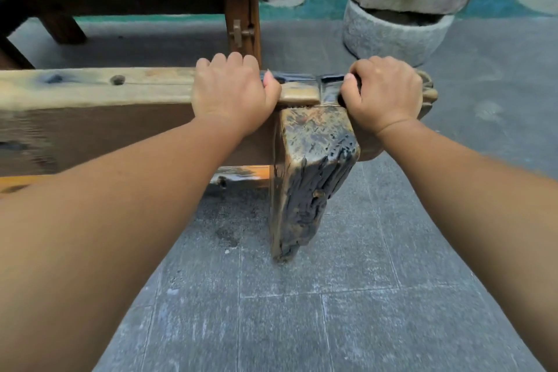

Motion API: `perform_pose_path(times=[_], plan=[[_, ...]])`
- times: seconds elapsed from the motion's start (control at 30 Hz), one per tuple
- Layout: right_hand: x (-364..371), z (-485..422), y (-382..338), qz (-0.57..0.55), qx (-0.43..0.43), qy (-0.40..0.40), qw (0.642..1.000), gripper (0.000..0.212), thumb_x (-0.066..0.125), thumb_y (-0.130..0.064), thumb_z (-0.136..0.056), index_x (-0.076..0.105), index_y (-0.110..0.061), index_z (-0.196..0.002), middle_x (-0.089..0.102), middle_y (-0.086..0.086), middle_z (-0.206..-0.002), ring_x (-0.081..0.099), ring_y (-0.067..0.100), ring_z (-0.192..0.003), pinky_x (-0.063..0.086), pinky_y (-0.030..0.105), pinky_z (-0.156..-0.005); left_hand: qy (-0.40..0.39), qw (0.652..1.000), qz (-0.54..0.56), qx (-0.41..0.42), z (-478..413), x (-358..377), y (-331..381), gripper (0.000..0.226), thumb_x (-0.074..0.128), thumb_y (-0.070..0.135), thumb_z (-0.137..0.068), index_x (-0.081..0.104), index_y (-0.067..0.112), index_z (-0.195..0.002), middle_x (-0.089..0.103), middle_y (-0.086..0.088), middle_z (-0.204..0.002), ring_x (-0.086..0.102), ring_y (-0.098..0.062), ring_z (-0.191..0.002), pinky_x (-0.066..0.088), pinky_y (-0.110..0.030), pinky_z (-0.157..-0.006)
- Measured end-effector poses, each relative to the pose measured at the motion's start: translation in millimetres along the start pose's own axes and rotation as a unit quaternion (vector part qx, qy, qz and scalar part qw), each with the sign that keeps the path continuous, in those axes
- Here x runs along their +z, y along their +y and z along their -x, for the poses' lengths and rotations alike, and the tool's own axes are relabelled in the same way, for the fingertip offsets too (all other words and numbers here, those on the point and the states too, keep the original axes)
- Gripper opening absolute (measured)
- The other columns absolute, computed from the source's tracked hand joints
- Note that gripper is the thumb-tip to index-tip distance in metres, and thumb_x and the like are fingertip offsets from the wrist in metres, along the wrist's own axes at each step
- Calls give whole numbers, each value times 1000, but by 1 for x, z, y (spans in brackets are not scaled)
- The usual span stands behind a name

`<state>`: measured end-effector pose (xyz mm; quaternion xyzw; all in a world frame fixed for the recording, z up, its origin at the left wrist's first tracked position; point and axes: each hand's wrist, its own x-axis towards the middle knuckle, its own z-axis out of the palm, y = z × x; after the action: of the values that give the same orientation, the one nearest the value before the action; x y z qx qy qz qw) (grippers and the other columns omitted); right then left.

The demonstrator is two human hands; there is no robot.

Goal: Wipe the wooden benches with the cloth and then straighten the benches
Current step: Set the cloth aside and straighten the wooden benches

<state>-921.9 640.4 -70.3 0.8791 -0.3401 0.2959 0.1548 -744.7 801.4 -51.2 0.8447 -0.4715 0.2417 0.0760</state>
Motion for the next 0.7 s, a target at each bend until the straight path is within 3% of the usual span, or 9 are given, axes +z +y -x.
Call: perform_pose_path(times=[0.17,0.33,0.7], plan=[[-5,-3,0,-17,13,-60,998,41,36,-41,-89,64,-10,-92,63,13,-84,55,36,-79,36,41,-71,-62,998,15,-8,-4,-7,-1,50,25,43,-89,59,8,-97,61,-16,-96,54,-36,-89,38,-47,-80],[-12,-5,0,-24,29,-123,992,34,41,-39,-89,57,-9,-90,57,15,-83,51,35,-80,36,44,-77,-120,992,38,-5,-7,-13,-2,48,28,44,-89,56,6,-103,57,-15,-103,51,-34,-98,35,-49,-87],[-14,-10,4,5,16,-233,972,36,38,-45,-91,54,-13,-90,54,8,-83,48,30,-80,35,44,-84,-241,969,42,32,-21,-22,-8,55,24,56,-94,55,13,-110,58,-8,-104,51,-30,-94,37,-48,-84]])
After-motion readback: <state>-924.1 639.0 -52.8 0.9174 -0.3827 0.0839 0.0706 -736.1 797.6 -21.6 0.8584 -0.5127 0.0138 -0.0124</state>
